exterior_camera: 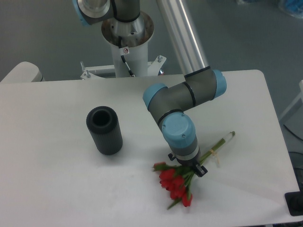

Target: Place the flowers on the table

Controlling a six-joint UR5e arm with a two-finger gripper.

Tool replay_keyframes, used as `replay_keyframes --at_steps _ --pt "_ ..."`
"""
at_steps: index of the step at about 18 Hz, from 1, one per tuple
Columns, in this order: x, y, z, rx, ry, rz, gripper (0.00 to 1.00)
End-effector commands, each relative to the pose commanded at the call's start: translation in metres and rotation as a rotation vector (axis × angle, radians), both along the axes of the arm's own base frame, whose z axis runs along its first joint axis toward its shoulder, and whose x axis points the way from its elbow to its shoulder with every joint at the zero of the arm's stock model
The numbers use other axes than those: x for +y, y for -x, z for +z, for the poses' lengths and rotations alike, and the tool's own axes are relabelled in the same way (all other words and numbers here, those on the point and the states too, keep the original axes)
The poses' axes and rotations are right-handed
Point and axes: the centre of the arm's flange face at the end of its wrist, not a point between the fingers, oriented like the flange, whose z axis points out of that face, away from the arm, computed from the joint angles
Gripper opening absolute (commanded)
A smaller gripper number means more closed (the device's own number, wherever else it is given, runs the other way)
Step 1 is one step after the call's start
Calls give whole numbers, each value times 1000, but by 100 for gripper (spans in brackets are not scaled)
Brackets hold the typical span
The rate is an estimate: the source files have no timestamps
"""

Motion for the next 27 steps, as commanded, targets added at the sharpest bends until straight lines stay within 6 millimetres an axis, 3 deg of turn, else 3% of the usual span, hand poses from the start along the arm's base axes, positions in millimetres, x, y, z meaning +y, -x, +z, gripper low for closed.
replay_keyframes --at_steps 3,11,13,20,27 --pt "1 9 16 18 -5 -32 95" --pt "-19 42 121 1 0 -99 95" --pt "-22 57 137 -16 -24 -106 95" --pt "-100 115 165 -109 -100 -208 95" --pt "-174 157 169 -183 -217 -277 95"
